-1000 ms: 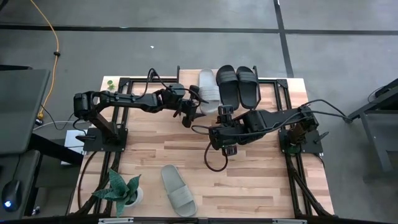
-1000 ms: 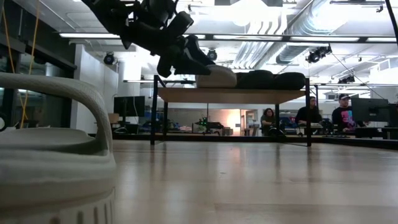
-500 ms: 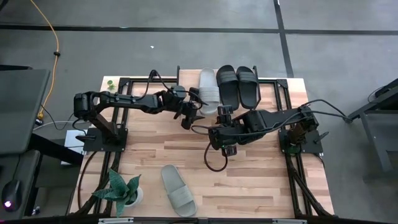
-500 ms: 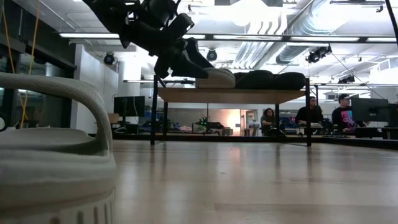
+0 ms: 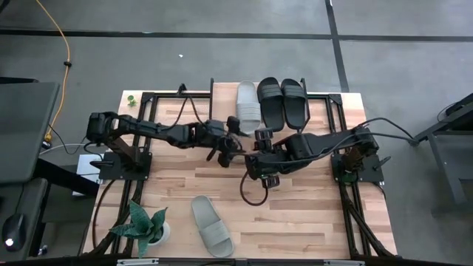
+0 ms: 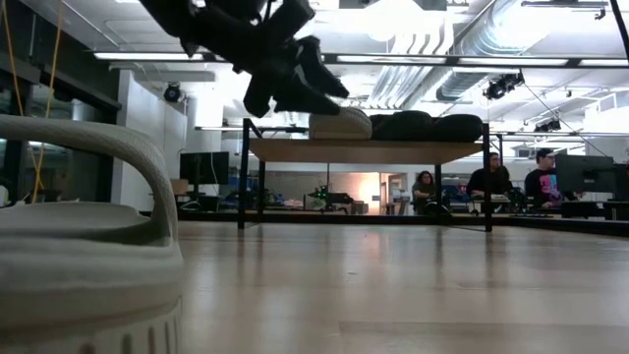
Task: Pick and place slides into the shelf
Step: Put the gray slide on the shelf
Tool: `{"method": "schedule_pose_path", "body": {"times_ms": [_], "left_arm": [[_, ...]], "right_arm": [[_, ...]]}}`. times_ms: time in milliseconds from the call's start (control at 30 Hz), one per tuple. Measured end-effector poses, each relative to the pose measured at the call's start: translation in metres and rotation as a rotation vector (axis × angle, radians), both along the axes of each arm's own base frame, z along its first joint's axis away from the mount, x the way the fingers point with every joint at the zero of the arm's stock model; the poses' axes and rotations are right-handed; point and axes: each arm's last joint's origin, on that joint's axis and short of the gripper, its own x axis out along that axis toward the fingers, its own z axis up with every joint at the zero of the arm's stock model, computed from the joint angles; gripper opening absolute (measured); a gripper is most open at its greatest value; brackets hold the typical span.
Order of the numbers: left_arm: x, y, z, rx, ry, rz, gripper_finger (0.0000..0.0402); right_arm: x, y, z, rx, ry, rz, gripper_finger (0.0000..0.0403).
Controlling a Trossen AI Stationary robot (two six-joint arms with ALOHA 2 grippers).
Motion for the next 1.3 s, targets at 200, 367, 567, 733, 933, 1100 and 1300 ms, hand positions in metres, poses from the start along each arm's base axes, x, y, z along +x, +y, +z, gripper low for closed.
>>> {"method": "schedule_pose_path", "body": {"times_ms": [200,367,567,733,933,1100,1300], "left_arm": [[0.000,-0.030,0.004,0.103,0.025,0.099,0.0282],[-0.012,-0.047,0.015,0.110,0.059,0.157,0.0282],[-0.035,-0.058,0.034,0.017,0.063,0.191,0.0282],[-0.048,-0.070,0.045,-0.055,0.050,0.201,0.0282],[-0.060,-0.090,0.049,-0.079,0.056,0.213,0.0282],[-0.074,-0.105,0.057,-0.123,0.032,0.254,0.0282],[-0.089,-0.129,0.066,-0.242,-0.036,0.272,0.0268]], "right_arm": [[0.005,0.001,-0.030,-0.135,0.044,-0.014,0.0197],[0.002,0.001,-0.047,-0.204,0.060,-0.078,0.0197],[0.001,0.002,-0.063,-0.184,0.014,-0.066,0.0197],[0.001,-0.001,-0.077,-0.191,0.017,-0.052,0.0197],[0.003,-0.003,-0.084,-0.188,-0.029,-0.115,0.0197],[0.009,-0.001,-0.080,-0.205,-0.119,-0.139,0.0197],[0.020,0.004,-0.076,-0.135,-0.206,-0.081,0.0197]]}}
